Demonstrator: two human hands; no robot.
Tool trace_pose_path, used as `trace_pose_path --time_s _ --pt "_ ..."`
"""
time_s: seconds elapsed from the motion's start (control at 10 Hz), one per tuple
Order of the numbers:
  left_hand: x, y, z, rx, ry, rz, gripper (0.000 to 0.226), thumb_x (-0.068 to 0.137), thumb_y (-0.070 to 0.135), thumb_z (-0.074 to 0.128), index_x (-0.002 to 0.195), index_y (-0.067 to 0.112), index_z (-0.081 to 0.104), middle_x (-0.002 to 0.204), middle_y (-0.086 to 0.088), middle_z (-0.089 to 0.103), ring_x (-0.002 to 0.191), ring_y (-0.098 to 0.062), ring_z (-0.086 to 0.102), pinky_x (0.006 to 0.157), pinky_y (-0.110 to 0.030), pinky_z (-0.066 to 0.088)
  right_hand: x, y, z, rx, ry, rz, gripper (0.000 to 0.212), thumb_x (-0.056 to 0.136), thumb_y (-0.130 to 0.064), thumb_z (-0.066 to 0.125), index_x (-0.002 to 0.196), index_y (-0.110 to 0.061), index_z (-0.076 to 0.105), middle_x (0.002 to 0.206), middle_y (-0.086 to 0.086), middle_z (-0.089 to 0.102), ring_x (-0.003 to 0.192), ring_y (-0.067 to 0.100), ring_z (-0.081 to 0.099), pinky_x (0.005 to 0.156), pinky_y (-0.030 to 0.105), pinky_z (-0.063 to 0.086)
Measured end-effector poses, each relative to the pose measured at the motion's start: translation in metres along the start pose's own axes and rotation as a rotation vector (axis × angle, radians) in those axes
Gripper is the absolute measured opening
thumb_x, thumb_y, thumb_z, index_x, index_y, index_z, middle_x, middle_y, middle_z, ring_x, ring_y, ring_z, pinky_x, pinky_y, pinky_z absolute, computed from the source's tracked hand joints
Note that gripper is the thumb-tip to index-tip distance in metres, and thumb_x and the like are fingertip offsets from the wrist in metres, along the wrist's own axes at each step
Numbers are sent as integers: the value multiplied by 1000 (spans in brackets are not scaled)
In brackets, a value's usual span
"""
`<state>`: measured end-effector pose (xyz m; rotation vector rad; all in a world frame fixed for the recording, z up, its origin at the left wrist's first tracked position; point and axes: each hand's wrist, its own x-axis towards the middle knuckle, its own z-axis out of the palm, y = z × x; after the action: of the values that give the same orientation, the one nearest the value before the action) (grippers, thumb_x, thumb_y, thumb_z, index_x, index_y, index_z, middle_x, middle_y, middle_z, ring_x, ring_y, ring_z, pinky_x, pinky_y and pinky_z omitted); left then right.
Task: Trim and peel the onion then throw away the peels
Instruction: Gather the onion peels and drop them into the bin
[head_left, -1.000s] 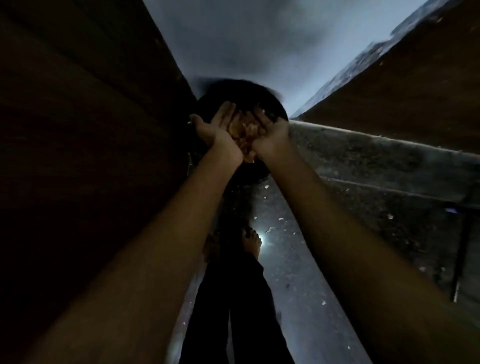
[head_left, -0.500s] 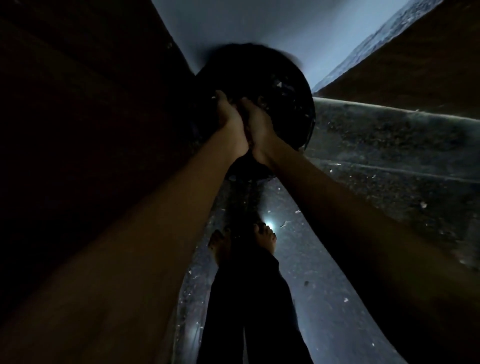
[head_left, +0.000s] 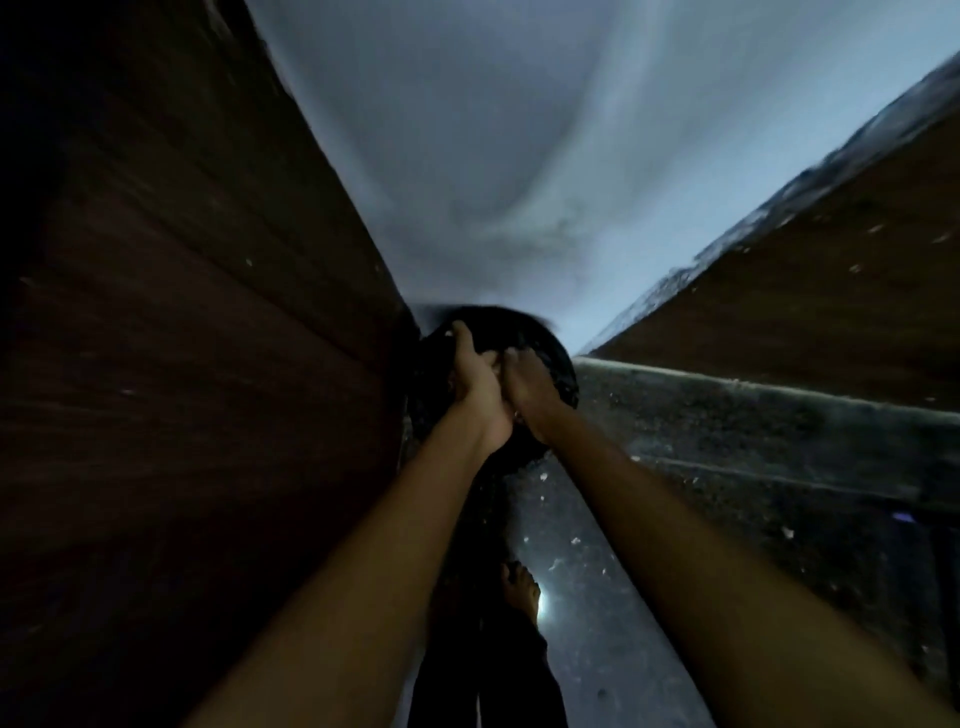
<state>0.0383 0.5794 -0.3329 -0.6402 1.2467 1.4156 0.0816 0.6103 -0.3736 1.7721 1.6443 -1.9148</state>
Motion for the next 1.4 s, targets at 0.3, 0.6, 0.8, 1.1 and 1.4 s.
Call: trace_pose_path --time_s 0.3,0.6,0.8,1.1,1.4 --pt "-134 29 30 -395 160 109 57 99 50 31 118 1 55 115 -13 60 115 -31 52 96 -38 40 -89 -65 -16 -216 -45 -180 44 103 -29 24 140 -12 41 153 12 30 140 27 27 113 33 23" --pt "-147 39 7 -75 29 168 69 97 56 26 131 1 50 96 -14 60 84 -28 58 79 -37 45 -139 -75 -27 -44 13 -368 23 90 -6 59 111 0 67 106 14 69 69 1 66 58 10 45" --pt "-151 30 -5 96 37 179 64 100 50 22 137 3 45 135 -23 52 121 -32 54 98 -35 42 -141 -78 -41 10 186 -255 15 74 -6 78 88 -1 75 90 13 74 78 17 67 74 23 54" --pt "-166 30 -1 286 123 355 27 91 0 58 117 1 63 114 -13 67 98 -20 64 74 -20 50 -140 -81 -52 -20 343 -254 19 91 -7 55 100 -4 72 103 12 71 102 28 64 89 29 49" --pt "-226 58 46 315 19 459 21 97 19 48 80 18 60 85 3 61 86 -15 60 76 -29 48 -198 -130 -52 641 1 -243 35 96 -7 40 125 -7 58 123 7 61 115 21 58 97 34 46"
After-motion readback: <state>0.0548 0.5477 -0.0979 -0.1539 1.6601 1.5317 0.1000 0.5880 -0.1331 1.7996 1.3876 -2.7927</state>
